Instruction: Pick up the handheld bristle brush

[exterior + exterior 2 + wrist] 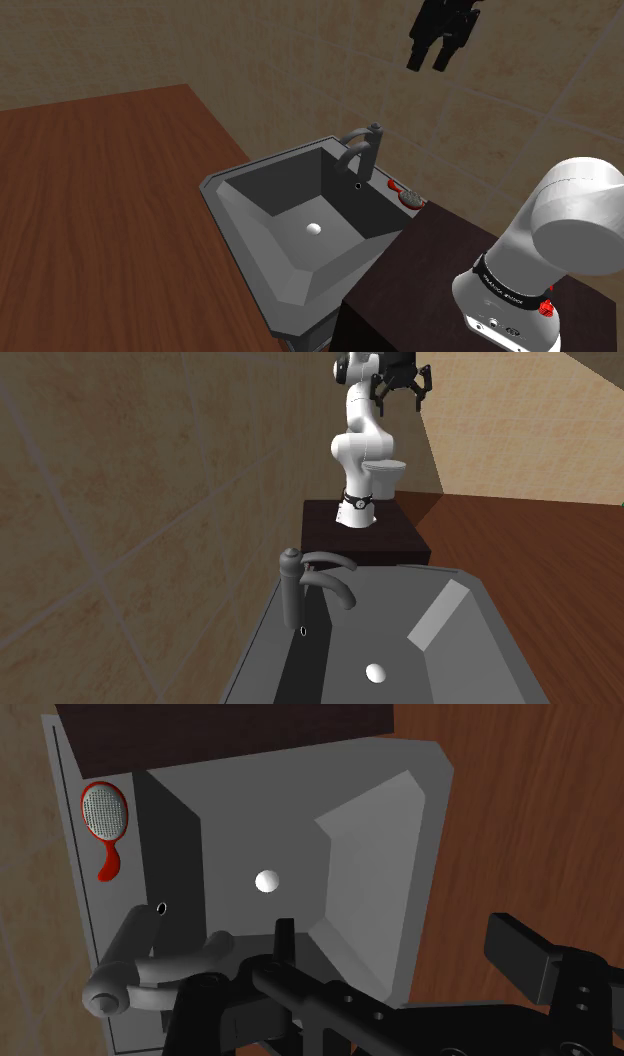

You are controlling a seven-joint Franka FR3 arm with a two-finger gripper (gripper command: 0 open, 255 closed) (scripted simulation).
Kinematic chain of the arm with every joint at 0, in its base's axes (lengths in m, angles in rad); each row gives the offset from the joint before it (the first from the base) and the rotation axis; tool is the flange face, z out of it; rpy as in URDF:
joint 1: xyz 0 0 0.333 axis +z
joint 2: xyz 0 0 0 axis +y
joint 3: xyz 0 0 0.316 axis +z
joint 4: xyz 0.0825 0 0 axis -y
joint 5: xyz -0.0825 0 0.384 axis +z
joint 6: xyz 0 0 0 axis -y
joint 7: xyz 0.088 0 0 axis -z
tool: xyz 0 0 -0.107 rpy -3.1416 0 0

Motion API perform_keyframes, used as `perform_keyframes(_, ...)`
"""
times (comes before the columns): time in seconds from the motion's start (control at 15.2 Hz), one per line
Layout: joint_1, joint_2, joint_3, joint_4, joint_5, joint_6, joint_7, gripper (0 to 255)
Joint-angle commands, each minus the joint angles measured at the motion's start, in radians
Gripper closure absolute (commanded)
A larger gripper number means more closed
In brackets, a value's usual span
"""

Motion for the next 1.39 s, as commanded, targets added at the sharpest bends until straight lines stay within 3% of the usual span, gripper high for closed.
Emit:
perform_keyframes(0.0, 0.0, 0.0, 0.0, 0.0, 0.0, 0.0, 0.0, 0)
perform_keyframes(0.73, -0.044, -0.001, -0.111, -0.314, -0.107, 0.274, -0.169, 0)
perform_keyframes(1.32, -0.096, 0.143, -0.227, -0.475, -0.204, 0.556, -0.309, 0)
